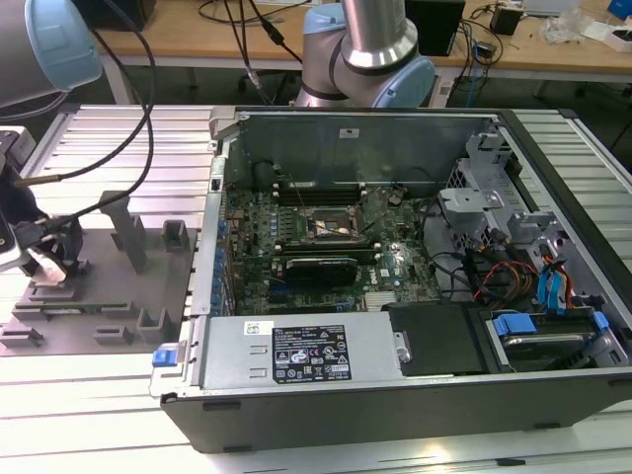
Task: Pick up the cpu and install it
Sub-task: 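Pick up the cpu and move it towards the insertion slot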
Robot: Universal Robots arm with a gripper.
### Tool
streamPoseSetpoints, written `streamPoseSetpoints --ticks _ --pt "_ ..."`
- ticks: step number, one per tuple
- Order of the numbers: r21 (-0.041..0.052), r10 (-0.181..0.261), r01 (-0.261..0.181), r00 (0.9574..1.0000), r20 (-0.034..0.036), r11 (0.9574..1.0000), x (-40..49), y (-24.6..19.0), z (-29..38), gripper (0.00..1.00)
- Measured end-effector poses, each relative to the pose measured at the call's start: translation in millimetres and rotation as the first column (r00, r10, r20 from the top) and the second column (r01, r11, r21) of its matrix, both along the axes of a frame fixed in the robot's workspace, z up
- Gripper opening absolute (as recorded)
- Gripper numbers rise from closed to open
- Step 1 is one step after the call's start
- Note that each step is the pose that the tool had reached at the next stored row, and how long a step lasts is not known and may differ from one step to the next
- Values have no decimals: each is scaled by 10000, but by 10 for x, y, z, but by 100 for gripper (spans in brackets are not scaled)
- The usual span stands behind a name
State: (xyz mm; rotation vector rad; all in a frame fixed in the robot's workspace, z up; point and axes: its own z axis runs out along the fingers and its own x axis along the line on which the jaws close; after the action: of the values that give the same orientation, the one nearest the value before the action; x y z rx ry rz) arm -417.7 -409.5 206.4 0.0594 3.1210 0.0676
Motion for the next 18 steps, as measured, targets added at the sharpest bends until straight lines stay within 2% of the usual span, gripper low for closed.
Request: streamPoseSetpoints --ticks 5,13,18 --pt "-1 1 -1 10000 14 10000 0 -1 -27 54" --pt "21 0 0 10000 17 10000 0 0 -114 54" --pt "26 0 0 10000 17 10000 0 0 -122 54"
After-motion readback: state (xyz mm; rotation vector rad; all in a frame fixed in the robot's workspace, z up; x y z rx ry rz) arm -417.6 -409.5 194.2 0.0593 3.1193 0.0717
